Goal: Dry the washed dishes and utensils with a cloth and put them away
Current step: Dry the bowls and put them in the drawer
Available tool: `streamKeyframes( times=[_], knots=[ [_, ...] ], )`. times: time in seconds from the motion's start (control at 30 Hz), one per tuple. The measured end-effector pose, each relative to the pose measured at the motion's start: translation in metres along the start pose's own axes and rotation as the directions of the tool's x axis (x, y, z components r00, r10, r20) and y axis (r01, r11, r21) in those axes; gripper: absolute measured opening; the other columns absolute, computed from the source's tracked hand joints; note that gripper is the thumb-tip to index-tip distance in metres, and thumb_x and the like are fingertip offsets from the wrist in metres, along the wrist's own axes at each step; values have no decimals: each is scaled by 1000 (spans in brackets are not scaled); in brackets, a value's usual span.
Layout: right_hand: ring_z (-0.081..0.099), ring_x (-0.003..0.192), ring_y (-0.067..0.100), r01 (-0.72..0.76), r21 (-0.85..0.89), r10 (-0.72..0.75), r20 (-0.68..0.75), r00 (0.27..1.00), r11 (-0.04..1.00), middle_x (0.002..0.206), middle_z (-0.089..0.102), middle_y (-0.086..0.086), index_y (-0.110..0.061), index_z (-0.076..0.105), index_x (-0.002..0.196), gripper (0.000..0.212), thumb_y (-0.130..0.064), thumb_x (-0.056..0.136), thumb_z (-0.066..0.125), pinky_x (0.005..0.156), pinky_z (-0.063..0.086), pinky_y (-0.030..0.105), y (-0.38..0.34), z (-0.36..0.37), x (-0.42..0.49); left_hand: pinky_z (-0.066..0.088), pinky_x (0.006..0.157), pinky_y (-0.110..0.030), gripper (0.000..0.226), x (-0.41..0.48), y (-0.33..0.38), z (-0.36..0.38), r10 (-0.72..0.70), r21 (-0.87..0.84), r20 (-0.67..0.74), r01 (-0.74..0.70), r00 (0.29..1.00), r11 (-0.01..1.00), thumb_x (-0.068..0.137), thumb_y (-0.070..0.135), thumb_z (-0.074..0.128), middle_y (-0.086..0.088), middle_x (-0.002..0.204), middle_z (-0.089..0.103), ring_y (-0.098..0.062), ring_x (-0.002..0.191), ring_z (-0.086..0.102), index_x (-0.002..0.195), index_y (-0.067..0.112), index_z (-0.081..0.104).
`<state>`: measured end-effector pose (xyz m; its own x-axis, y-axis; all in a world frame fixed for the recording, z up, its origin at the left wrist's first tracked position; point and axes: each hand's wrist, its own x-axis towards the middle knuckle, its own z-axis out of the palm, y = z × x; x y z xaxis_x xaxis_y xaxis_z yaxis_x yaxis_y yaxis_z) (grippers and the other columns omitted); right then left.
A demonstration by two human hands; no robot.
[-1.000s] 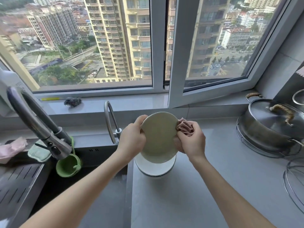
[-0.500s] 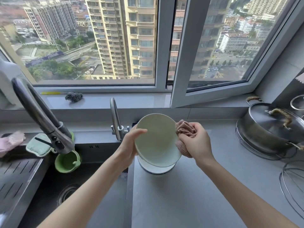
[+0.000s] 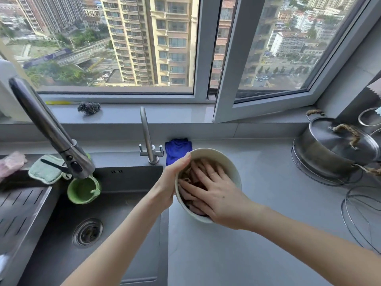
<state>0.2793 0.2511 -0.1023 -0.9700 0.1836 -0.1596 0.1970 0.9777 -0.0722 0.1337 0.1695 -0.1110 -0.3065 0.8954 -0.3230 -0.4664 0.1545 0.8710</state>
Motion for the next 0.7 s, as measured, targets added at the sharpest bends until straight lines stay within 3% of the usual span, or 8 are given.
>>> streamKeyframes(
  times=[0.13, 0.2, 0.27, 0.37, 0.43, 0.53, 0.6, 0.7],
  knots=[
    [-17, 147, 21, -150, 483, 109, 112, 988, 862, 162, -8, -2, -33, 2, 152, 52, -41, 103, 18, 119, -2, 46, -31, 1, 7, 50, 83, -31, 34, -3, -2, 4, 64, -91, 0, -64, 998, 994, 79, 47, 57, -2, 93, 73, -16, 90, 69, 92, 23, 76],
    [-15, 147, 15, -179, 555, 74, 206, 976, 812, 161, -4, -8, -31, 3, 153, 52, -42, 103, 16, 120, -1, 39, -35, -11, 2, 51, 78, -33, 30, -3, -1, 1, 31, -118, -3, -31, 1000, 993, 76, 46, 62, -3, 83, 72, -18, 79, 69, 85, 22, 78],
    [-6, 147, 7, -143, 476, -24, 326, 945, 868, 160, 5, -17, -34, 21, 150, 49, -45, 103, 15, 119, 8, 36, -29, -24, -10, 53, 71, -33, 32, -2, -2, -6, -17, -138, 37, 22, 999, 990, 73, 47, 60, -6, 80, 72, -21, 72, 69, 83, 22, 78],
    [18, 144, 5, 49, 143, -105, 412, 905, 988, 150, 34, -23, -33, 63, 117, 50, -49, 101, 18, 112, 23, 36, -14, -38, -26, 55, 67, -34, 36, -2, 0, -9, -88, -104, 136, 103, 987, 989, 77, 41, 55, -10, 88, 73, -26, 77, 69, 98, 18, 73],
    [24, 142, 12, 206, -148, -146, 340, 929, 967, 144, 43, -19, -32, 66, 112, 53, -50, 100, 18, 115, 10, 43, -3, -43, -28, 53, 76, -38, 40, 2, 6, -6, -128, -39, 182, 138, 975, 990, 78, 38, 57, -12, 96, 71, -27, 83, 68, 108, 14, 66],
    [13, 144, 23, 276, -418, -191, 233, 954, 866, 154, 30, -8, -38, 52, 132, 54, -51, 100, 11, 117, -9, 46, 9, -45, -32, 50, 84, -41, 36, 9, 15, -1, -119, 46, 265, 111, 957, 993, 82, 33, 55, -11, 105, 68, -27, 91, 65, 112, 16, 65],
    [13, 144, 28, 206, -390, -136, 198, 971, 898, 155, 27, 1, -40, 44, 139, 54, -56, 98, 11, 117, -7, 47, 6, -40, -36, 48, 86, -40, 34, 11, 16, 3, -115, 57, 253, 103, 961, 993, 80, 35, 55, -10, 105, 68, -26, 93, 64, 106, 19, 69],
    [33, 133, 27, -23, -65, 36, 210, 977, 998, 147, 37, 3, -45, 30, 142, 60, -65, 90, 7, 108, 24, 42, -12, -27, -39, 44, 87, -41, 42, 14, 8, 10, -136, -23, 140, 141, 981, 990, 81, 35, 56, -15, 105, 64, -30, 91, 60, 116, 12, 63]
  ],
)
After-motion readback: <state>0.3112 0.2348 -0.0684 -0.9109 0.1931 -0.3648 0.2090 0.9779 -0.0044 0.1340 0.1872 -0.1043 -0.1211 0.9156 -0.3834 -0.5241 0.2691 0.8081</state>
